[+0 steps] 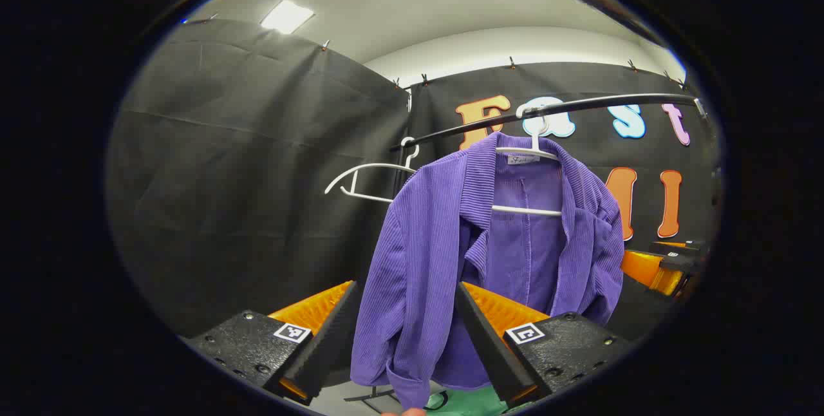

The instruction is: Grasp the clothes on the hanger with both hands and then place them into the laundry hamper below.

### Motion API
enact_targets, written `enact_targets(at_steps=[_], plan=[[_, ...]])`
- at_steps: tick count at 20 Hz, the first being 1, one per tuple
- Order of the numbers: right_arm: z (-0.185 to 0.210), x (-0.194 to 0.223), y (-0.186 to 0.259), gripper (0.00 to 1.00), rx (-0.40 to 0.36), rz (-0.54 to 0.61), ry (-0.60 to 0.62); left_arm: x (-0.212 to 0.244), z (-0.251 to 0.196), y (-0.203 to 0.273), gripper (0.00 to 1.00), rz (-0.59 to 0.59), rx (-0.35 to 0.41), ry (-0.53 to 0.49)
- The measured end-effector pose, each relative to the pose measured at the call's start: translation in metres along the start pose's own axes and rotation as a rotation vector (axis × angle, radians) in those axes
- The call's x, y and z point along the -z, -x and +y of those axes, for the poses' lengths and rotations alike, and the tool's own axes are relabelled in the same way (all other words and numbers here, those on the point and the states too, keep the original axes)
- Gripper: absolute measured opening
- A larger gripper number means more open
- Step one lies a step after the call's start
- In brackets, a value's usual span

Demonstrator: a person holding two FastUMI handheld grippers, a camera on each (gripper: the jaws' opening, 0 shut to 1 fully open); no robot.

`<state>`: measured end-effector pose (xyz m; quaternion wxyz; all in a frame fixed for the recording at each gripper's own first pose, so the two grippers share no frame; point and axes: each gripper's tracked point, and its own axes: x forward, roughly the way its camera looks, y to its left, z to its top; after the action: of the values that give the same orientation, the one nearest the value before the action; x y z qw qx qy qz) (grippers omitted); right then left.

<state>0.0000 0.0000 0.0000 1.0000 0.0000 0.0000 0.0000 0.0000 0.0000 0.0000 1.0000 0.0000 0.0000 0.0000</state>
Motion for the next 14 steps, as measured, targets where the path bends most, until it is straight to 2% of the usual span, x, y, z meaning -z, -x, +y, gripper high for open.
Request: enact_targets(at_steps=[1,2,3,5,6,11,12,14], plan=[[0.000,0.000,-0.002,0.94,0.002,-0.001,-0.003,-0.001,0.001,0.000,0.91,-0.002,-0.001,-0.001],[0.001,0.000,-0.003,0.98,0.002,-0.001,-0.003,-0.002,0.001,0.000,0.95,-0.005,-0.002,-0.004],[0.001,0.001,-0.004,0.98,0.001,-0.001,-0.003,-0.003,0.002,0.000,0.91,-0.009,-0.004,-0.005],[0.005,0.002,-0.006,0.98,-0.007,0.001,-0.007,-0.003,0.002,-0.002,0.91,-0.009,-0.004,-0.002],[0.006,0.001,-0.006,0.98,-0.010,-0.001,-0.009,-0.003,0.002,-0.003,0.95,-0.010,-0.005,0.000],[0.011,-0.004,-0.010,0.99,-0.020,-0.019,-0.003,-0.003,0.000,-0.006,0.95,-0.011,-0.001,0.007],[0.013,-0.004,-0.010,0.94,-0.025,-0.018,-0.003,-0.003,0.000,-0.007,0.92,-0.010,0.001,0.006],[0.019,0.000,-0.015,0.94,-0.037,-0.011,-0.007,-0.003,-0.001,-0.009,0.92,-0.013,0.004,0.004]])
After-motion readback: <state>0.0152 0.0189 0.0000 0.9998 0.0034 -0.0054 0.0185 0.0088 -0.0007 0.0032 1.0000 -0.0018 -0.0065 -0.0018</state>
